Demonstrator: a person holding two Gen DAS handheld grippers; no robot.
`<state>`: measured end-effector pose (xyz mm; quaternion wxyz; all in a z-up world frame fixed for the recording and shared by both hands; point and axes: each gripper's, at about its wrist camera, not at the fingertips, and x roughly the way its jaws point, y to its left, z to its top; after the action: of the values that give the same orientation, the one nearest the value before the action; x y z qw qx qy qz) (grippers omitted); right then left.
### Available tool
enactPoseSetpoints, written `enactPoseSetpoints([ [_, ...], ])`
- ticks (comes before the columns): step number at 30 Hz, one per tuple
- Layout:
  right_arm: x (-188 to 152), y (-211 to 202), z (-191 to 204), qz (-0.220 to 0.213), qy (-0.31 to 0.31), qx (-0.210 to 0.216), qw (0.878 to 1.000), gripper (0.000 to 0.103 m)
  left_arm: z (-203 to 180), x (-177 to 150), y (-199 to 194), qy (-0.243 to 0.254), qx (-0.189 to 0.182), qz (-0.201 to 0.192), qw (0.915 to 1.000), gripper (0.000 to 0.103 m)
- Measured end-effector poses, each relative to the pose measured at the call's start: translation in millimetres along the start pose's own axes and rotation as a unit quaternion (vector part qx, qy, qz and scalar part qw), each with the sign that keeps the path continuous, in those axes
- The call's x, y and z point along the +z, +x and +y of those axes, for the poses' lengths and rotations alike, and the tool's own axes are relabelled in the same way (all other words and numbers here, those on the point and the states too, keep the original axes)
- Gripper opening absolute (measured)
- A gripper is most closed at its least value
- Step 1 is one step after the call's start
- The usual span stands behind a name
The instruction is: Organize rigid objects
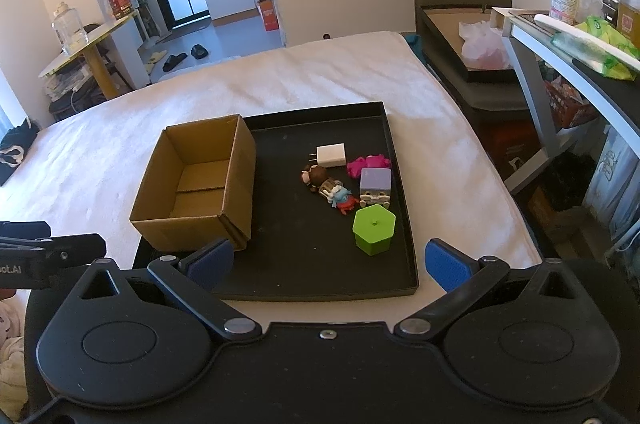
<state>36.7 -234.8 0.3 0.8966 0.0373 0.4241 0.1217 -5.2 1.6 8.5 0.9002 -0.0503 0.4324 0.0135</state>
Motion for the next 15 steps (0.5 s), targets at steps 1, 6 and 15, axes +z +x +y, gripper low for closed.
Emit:
enactPoseSetpoints([
  [1,0.0,-0.1,-0.4,0.000,0.000,-0.002,1.000,0.103,0.2,-0.3,-0.1,0.000,0.000,0.000,1.0000,0.103],
  [6,-0.2,-0.6,-0.9,-0.001,-0.001,-0.003,1.000,0.103,1.9,-1.9,-0.7,-0.003,0.002,-0.001,1.0000,0.103],
  [15,0.7,-2.8,-0.3,-0.003,-0.004,-0.003,1.000,0.103,6.4,-2.3,-2.4,-0.009,0.004,-0.007,0.9999,0.103],
])
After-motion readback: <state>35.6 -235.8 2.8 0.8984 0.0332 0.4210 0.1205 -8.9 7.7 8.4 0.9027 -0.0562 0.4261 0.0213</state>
